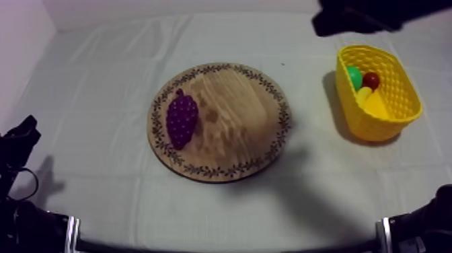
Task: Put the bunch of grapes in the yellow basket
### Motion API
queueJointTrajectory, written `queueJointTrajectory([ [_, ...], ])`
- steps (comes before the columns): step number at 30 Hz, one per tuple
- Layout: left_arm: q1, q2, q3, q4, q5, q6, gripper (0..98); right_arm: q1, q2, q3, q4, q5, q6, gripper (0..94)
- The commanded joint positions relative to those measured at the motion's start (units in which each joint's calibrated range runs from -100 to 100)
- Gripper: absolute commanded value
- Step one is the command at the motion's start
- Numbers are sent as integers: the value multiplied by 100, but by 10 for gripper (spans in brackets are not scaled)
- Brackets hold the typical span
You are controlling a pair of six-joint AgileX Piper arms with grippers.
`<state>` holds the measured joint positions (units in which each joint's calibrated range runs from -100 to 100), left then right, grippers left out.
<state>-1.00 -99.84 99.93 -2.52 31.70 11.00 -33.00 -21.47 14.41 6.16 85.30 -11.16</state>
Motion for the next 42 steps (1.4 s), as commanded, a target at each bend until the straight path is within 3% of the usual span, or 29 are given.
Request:
queueJointTrajectory([
  [1, 2, 2, -4, 1, -1, 1, 0, -19, 837, -825, -63, 271, -102, 3],
  [6, 2, 2, -4, 1, -1, 1, 0, -109, 1742, -1671, -177, 700, -328, 3],
  [14, 2, 2, -4, 1, -1, 1, 0, -118, 2988, -2777, -278, 852, -813, 3],
  [21, 2, 2, -4, 1, -1, 1, 0, -173, 3762, -3630, -163, 1016, -997, 11],
  [25, 2, 2, -4, 1, -1, 1, 0, -156, 3904, -3833, -197, 1138, -1051, 104],
  [35, 2, 2, -4, 1, -1, 1, 0, -139, 3962, -3905, -232, 1212, -1182, 488],
  [42, 2, 2, -4, 1, -1, 1, 0, -119, 4020, -3914, -280, 1219, -1211, 614],
])
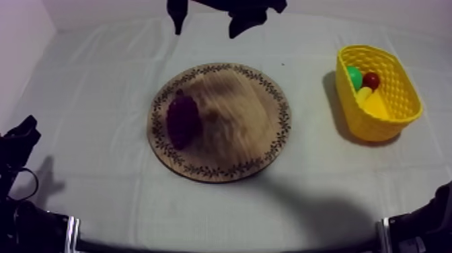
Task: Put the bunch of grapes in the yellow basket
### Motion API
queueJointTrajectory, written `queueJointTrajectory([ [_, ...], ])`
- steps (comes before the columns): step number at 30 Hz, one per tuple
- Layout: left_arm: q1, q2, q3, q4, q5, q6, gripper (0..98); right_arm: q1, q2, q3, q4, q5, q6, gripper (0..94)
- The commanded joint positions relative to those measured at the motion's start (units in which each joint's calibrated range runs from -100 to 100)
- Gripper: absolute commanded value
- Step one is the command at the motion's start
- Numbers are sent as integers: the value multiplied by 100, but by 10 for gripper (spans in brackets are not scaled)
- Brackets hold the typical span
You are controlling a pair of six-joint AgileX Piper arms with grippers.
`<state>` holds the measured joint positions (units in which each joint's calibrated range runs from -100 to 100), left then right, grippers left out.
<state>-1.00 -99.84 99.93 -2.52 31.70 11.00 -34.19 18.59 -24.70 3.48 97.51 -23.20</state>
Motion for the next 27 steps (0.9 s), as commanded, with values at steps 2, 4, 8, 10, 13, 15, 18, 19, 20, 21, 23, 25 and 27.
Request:
queueJointTrajectory([
  [2, 2, 2, -4, 1, -1, 1, 0, 2, 82, 9, -26, -2, -20, 630],
  [4, 2, 2, -4, 1, -1, 1, 0, 3, 189, 38, -40, -1, -37, 639],
  [8, 2, 2, -4, 1, -1, 1, 0, -6, 507, 74, -73, -4, -69, 653],
  [10, 2, 2, -4, 1, -1, 1, 0, -11, 708, 73, -100, -9, -82, 659],
  [13, 2, 2, -4, 1, -1, 1, 0, -18, 1036, 18, -152, -17, -91, 667],
  [15, 2, 2, -4, 1, -1, 1, 0, -29, 1259, -55, -179, -30, -94, 671],
  [18, 2, 2, -4, 1, -1, 1, 0, -49, 1591, -247, -225, -43, -100, 676],
  [19, 2, 2, -4, 1, -1, 1, 0, -56, 1704, -327, -241, -45, -103, 677],
  [20, 2, 2, -4, 1, -1, 1, 0, -63, 1814, -417, -255, -46, -106, 678],
  [21, 2, 2, -4, 1, -1, 1, 0, -70, 1922, -510, -270, -47, -110, 678],
  [23, 2, 2, -4, 1, -1, 1, 0, -85, 2132, -701, -298, -46, -123, 677],
  [25, 2, 2, -4, 1, -1, 1, 0, -97, 2334, -885, -326, -44, -135, 677],
  [27, 2, 2, -4, 1, -1, 1, 0, -116, 2527, -1056, -341, -43, -151, 676],
])
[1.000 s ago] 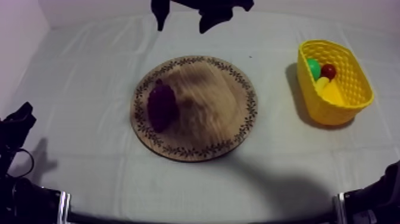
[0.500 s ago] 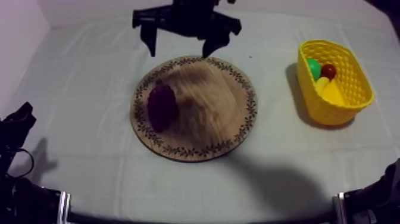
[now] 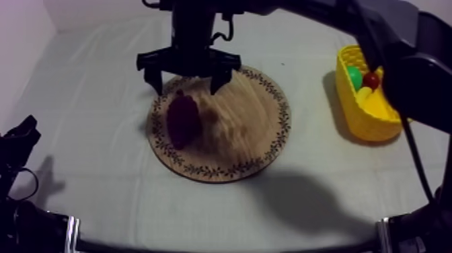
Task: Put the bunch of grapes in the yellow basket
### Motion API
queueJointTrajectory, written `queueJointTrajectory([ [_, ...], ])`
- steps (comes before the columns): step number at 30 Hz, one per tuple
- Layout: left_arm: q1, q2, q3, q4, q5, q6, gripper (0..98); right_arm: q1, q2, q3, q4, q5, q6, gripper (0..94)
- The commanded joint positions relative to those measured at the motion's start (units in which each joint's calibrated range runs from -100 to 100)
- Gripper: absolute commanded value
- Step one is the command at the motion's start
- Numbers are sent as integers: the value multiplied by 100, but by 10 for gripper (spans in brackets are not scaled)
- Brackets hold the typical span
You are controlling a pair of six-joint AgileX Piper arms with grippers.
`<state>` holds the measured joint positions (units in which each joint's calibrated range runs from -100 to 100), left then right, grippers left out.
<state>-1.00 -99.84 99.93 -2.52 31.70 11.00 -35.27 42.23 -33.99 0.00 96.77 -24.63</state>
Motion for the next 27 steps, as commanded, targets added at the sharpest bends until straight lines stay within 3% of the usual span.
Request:
queueJointTrajectory([
  [1, 2, 2, -4, 1, -1, 1, 0, -18, 256, -198, 3, 32, -17, 676],
  [21, 2, 2, -4, 1, -1, 1, 0, -79, 1487, -925, 53, 37, -237, 669],
  [27, 2, 2, -4, 1, -1, 1, 0, -92, 1800, -1203, 74, -22, -257, 623],
])
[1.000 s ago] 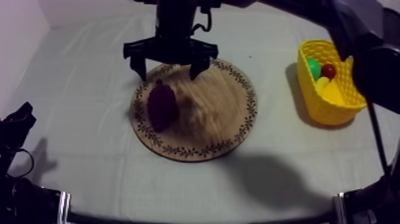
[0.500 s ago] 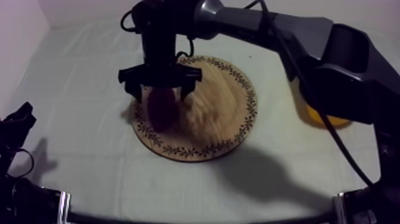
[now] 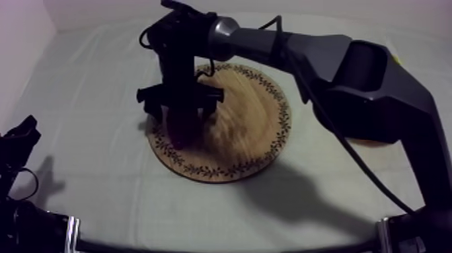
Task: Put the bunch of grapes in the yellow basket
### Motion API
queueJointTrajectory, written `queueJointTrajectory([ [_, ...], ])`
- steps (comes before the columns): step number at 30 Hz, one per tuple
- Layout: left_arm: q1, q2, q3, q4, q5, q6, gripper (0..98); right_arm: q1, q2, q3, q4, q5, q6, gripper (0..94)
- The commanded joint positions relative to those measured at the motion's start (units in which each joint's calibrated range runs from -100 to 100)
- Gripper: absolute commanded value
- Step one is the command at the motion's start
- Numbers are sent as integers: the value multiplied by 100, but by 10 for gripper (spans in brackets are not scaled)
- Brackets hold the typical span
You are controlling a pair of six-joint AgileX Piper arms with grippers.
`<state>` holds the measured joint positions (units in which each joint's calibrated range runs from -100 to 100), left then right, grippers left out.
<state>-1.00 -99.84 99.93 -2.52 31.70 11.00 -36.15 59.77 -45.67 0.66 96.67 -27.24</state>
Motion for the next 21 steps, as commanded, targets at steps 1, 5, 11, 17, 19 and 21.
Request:
queueJointTrajectory([
  [1, 2, 2, -4, 1, -1, 1, 0, -5, 92, -80, 5, -27, 8, 611],
  [5, 2, 2, -4, 1, -1, 1, 0, 5, 249, -209, 4, -112, 36, 507],
  [11, 2, 2, -4, 1, -1, 1, 0, 49, 396, -281, -18, -153, 70, 364],
  [17, 2, 2, -4, 1, -1, 1, 0, 73, 251, -163, -19, -160, 85, 309],
  [19, 2, 2, -4, 1, -1, 1, 0, 71, 109, -117, -18, -138, 101, 306],
  [21, 2, 2, -4, 1, -1, 1, 0, 70, -81, -66, -27, -111, 120, 305],
])
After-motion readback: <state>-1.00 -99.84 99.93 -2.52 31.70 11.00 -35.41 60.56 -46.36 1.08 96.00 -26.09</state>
